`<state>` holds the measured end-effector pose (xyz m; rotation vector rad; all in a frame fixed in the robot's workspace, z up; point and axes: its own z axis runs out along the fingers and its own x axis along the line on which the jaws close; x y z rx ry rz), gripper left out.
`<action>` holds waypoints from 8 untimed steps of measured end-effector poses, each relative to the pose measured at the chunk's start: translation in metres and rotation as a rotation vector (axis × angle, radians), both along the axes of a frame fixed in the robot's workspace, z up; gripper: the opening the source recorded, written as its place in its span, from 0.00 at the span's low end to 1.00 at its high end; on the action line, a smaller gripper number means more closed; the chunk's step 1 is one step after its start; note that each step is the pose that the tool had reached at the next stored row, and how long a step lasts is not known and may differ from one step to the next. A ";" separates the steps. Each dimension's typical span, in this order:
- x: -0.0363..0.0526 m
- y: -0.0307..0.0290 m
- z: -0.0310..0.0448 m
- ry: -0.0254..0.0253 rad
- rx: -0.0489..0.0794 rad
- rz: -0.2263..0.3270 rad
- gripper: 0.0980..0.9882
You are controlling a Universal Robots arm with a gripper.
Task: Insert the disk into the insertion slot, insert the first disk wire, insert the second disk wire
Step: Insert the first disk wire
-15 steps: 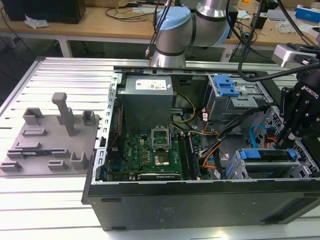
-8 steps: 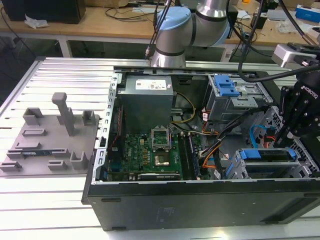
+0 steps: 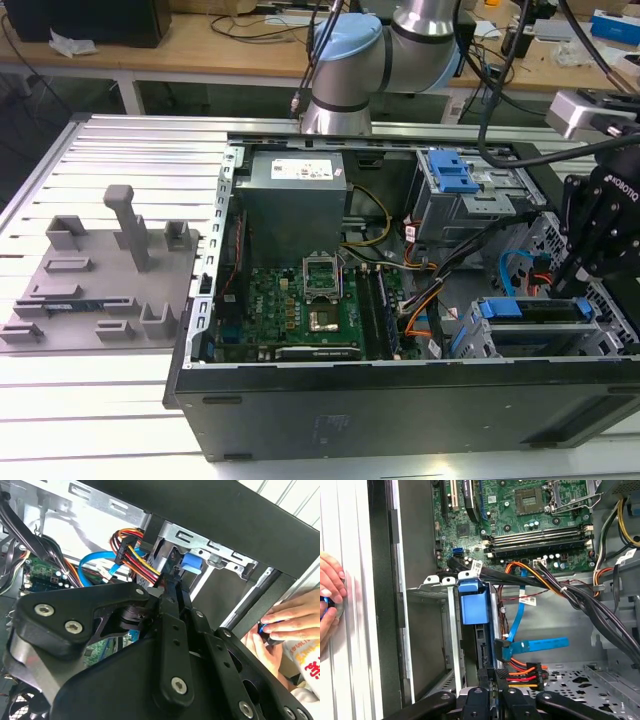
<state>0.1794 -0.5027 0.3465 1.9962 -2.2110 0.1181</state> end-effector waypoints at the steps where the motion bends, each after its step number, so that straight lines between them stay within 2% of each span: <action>1: 0.0000 -0.0004 0.0000 0.0001 0.000 0.000 0.07; 8: -0.0003 -0.0013 -0.0001 0.0000 0.000 0.000 0.07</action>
